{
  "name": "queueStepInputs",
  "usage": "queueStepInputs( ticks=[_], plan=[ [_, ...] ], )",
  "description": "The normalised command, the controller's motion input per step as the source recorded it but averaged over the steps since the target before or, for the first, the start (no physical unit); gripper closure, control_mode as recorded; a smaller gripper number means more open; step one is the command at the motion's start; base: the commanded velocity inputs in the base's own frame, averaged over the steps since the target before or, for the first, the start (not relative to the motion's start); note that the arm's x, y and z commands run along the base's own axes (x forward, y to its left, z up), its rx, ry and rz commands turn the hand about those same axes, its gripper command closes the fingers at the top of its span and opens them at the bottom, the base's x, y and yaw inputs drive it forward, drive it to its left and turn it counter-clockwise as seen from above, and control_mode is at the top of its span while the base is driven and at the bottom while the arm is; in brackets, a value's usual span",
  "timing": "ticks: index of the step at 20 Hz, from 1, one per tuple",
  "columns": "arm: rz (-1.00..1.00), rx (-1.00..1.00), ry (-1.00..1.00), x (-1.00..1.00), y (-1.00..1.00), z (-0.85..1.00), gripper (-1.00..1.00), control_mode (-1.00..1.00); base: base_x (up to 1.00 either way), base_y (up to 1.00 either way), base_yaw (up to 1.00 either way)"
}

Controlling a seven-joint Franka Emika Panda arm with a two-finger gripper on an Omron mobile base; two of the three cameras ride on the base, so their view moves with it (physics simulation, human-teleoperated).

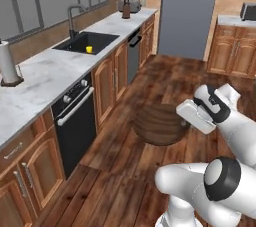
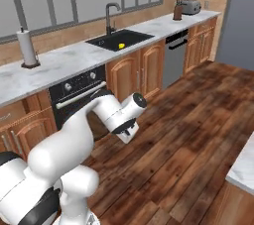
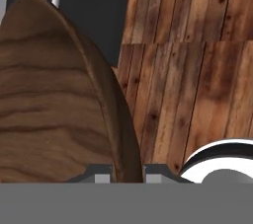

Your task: Pick the cup and bowl and place them in the sink. Then turn on the water.

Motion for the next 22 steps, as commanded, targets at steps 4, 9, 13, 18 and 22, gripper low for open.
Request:
queueStepInputs(
  ticks=[4, 9, 13, 18, 22],
  plan=[
    [0.00, 0.00, 0.00, 0.00, 0.00, 0.00, 1.00, 1.00, 0.57, 0.00, -0.29],
    [0.00, 0.00, 0.00, 0.00, 0.00, 0.00, 1.00, 1.00, 0.60, 0.00, -0.27],
    [0.00, 0.00, 0.00, 0.00, 0.00, 0.00, 1.00, 1.00, 0.62, 0.05, -0.26],
    [0.00, 0.00, 0.00, 0.00, 0.00, 0.00, 1.00, 1.00, 0.66, 0.17, -0.27],
    [0.00, 0.00, 0.00, 0.00, 0.00, 0.00, 1.00, 1.00, 0.53, 0.38, -0.30]
  ],
)
